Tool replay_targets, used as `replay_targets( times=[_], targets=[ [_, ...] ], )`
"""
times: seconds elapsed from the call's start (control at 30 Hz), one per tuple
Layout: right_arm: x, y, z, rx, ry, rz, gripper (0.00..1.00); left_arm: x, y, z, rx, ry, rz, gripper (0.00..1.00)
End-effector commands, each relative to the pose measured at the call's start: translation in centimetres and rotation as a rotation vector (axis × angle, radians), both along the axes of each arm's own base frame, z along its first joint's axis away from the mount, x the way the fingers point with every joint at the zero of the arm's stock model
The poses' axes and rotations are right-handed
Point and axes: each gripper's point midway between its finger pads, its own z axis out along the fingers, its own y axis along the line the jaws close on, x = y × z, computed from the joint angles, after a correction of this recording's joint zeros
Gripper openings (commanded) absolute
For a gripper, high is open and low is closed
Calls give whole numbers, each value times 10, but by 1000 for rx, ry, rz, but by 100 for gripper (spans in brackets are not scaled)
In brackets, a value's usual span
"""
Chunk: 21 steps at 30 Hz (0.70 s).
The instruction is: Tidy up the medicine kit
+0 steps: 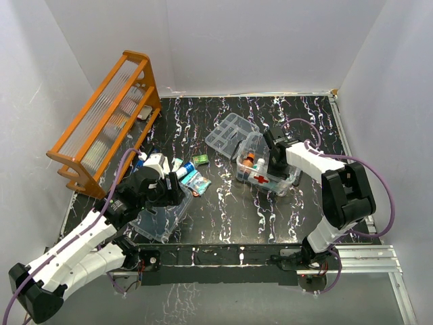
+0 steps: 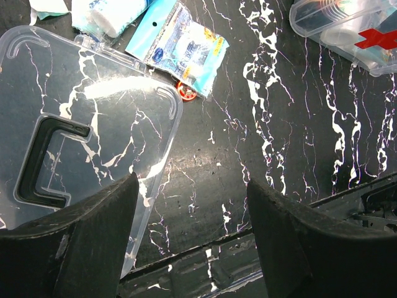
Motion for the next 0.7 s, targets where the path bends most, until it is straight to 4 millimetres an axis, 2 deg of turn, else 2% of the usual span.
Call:
replay_targets(
  times=[0.0, 0.1, 0.33, 0.53, 0.67],
  targets=[
    [9, 4, 5, 15, -42, 8, 22, 1, 1, -3, 4, 1, 5, 70],
    [17, 5, 25, 15, -84, 4, 24, 1, 1, -2, 3, -1, 4, 70],
    [32, 8, 91, 52, -222, 1, 31, 5, 1, 0, 10, -14, 7, 70],
    [34, 35, 137, 197, -340, 97, 36, 17, -10, 4, -4, 10, 36, 70],
    [30, 64, 171, 295, -436, 194, 37, 30, -18, 3, -10, 50, 104, 66]
  ],
)
